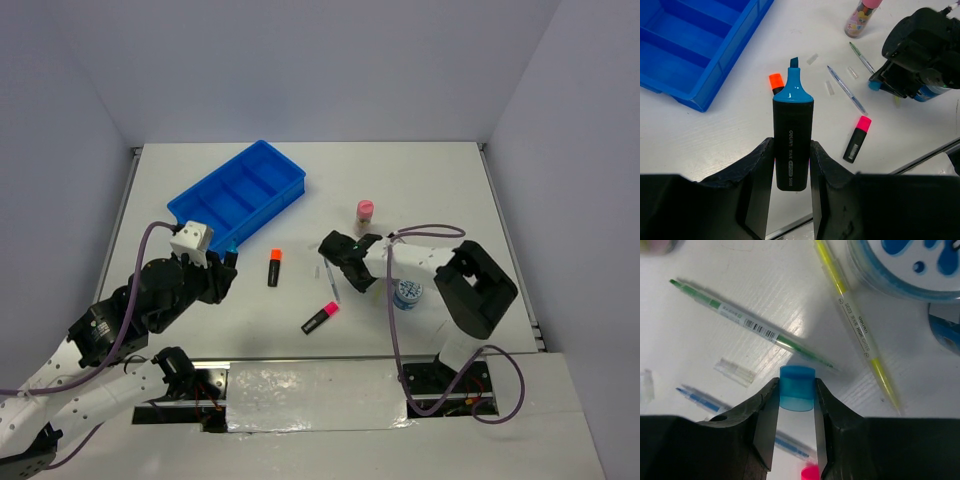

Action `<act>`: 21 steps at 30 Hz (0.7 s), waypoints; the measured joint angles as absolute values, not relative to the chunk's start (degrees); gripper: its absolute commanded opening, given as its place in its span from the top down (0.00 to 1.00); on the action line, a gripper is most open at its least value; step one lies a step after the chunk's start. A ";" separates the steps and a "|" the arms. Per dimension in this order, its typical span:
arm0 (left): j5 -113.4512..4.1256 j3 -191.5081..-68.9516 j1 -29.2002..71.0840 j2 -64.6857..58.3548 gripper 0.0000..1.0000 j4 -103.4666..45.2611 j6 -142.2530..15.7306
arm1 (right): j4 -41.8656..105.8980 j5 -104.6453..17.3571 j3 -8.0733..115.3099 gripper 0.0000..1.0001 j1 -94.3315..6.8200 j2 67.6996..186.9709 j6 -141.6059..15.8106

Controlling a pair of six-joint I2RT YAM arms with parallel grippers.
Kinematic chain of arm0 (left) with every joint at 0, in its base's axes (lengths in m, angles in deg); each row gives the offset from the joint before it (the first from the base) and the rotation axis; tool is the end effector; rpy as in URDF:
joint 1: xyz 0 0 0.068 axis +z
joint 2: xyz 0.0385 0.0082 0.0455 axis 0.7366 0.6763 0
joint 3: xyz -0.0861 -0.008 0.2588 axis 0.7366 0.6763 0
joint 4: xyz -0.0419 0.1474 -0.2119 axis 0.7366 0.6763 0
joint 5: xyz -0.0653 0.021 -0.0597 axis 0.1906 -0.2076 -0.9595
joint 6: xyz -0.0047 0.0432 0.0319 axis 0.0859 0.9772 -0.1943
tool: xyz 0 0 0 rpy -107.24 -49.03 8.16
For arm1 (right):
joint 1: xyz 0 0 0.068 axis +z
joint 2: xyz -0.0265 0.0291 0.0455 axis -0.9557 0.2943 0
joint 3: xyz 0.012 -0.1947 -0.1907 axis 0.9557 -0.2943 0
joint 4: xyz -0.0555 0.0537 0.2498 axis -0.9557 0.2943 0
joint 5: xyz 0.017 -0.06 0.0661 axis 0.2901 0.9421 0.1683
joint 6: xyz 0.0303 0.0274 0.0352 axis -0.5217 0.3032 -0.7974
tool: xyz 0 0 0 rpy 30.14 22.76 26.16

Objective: Sort the stationery into containers
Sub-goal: Close the pen cap on the pen.

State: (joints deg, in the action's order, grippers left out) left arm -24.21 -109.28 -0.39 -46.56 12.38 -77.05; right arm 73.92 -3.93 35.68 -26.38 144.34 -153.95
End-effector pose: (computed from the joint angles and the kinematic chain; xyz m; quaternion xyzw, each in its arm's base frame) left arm 0.0826 -0.0712 0.3538 0.0487 0.8108 -0.2082 0.5449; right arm 0.2170 0.2014 0.1585 0.4311 0.8571 -0.0276 0.2808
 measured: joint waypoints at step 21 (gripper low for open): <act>-49.58 -102.48 -0.39 -45.60 1.00 -13.15 -84.94 | 20.02 -23.10 21.34 0.86 -23.89 97.30 -93.75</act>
